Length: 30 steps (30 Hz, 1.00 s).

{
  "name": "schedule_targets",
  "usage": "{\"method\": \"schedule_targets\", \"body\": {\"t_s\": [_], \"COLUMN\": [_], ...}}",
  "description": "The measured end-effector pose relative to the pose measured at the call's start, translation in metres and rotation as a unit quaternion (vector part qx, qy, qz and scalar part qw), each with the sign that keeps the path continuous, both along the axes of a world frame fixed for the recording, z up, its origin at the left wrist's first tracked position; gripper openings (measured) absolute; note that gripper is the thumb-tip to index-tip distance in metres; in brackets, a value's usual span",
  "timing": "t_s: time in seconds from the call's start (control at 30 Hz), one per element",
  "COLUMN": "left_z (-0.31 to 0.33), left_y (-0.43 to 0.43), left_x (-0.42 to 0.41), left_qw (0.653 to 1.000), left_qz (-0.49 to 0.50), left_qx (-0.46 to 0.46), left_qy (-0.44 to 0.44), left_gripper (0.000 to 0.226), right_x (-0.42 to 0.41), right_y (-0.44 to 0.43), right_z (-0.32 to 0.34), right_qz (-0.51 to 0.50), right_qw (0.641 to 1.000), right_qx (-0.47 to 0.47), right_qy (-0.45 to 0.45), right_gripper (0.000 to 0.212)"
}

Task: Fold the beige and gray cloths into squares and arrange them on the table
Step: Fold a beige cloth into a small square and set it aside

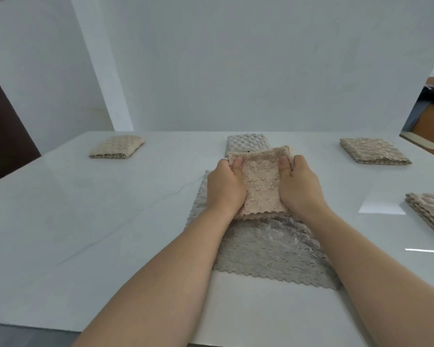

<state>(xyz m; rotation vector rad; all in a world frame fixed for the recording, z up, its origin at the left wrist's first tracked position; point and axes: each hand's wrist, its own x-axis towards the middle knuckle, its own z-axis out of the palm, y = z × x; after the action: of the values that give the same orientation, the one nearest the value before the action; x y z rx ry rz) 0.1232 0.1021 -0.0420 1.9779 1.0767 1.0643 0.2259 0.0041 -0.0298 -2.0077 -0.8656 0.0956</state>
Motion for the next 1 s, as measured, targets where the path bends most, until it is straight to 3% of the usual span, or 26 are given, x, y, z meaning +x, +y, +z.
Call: {"method": "schedule_targets", "body": {"t_s": [0.23, 0.67, 1.0], "left_z": [0.015, 0.01, -0.011], "left_y": [0.026, 0.164, 0.241], "left_x": [-0.036, -0.272, -0.367], "left_qw": [0.999, 0.965, 0.948], "left_qz": [-0.009, 0.096, 0.119], "left_qx": [0.018, 0.026, 0.015], "left_qy": [0.045, 0.242, 0.294], "left_gripper": [0.038, 0.048, 0.045], "right_x": [-0.04, -0.247, -0.34], "right_y": [0.02, 0.157, 0.245], "right_z": [0.011, 0.005, -0.003], "right_qz": [-0.01, 0.138, 0.166], "right_qw": [0.999, 0.973, 0.944], "right_qx": [-0.038, -0.184, -0.281], "right_qy": [0.007, 0.005, -0.044], "right_gripper": [0.037, 0.034, 0.044]}}
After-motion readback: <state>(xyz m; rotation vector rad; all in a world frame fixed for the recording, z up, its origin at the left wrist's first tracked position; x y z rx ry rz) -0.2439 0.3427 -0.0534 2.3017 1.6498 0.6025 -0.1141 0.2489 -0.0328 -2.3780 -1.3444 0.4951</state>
